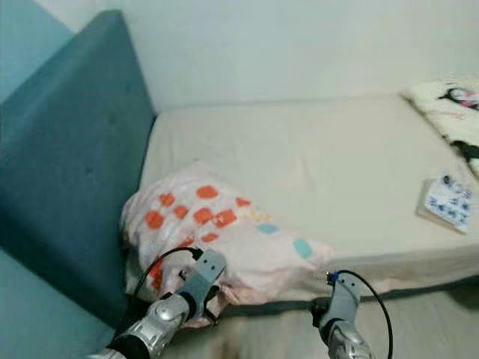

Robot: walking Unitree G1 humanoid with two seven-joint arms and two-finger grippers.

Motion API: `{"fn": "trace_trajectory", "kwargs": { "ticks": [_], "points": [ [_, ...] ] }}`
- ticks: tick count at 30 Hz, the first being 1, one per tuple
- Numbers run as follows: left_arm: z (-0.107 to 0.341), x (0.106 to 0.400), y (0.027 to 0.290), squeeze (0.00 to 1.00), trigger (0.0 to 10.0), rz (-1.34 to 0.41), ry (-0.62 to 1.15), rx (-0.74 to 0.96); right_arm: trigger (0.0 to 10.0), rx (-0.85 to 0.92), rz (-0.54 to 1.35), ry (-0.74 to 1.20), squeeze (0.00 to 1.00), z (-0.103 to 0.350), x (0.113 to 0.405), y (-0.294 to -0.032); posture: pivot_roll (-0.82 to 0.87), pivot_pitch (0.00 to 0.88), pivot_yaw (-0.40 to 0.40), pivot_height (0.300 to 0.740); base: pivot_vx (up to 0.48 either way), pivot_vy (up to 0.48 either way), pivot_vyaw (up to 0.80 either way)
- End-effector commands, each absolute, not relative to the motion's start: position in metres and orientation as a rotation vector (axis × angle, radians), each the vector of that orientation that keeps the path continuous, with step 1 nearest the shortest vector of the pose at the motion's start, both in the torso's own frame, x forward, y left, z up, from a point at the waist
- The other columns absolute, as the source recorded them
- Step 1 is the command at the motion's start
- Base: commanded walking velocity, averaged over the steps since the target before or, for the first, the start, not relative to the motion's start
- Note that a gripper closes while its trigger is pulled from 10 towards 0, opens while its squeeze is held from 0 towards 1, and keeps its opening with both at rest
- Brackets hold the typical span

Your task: Clean up the room

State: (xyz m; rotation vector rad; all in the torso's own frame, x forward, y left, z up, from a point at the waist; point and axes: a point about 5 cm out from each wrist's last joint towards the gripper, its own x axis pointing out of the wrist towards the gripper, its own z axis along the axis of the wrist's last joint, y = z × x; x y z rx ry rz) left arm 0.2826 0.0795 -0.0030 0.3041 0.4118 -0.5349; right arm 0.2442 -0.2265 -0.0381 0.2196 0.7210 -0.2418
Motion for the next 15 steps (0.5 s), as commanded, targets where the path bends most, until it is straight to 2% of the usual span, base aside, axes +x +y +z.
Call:
{"fn": "trace_trajectory", "kwargs": {
  "ticks": [1, 9, 15],
  "points": [
    [-0.0041, 0.2836, 0.0892, 0.0, 10.0, -0.503, 0.414, 0.317, 10.0, 0.229, -0.245, 0.748, 0.0, -0.0442, 0.2375, -0.2232, -0.1, 0.102, 0.012, 0.74, 0.0, 0.0, -0.79],
    [0.0027, 0.2896, 0.0877, 0.0, 10.0, -0.479, 0.37, 0.318, 10.0, 0.23, -0.247, 0.73, 0.0, -0.0412, 0.2419, -0.2227, -0.1, 0.098, 0.008, 0.74, 0.0, 0.0, -0.75],
    [0.0055, 0.2926, 0.087, 0.0, 10.0, -0.466, 0.358, 0.31, 10.0, 0.232, -0.245, 0.718, 0.0, -0.0397, 0.244, -0.2222, -0.1, 0.099, 0.009, 0.74, 0.0, 0.0, 0.0]
  ]
}}
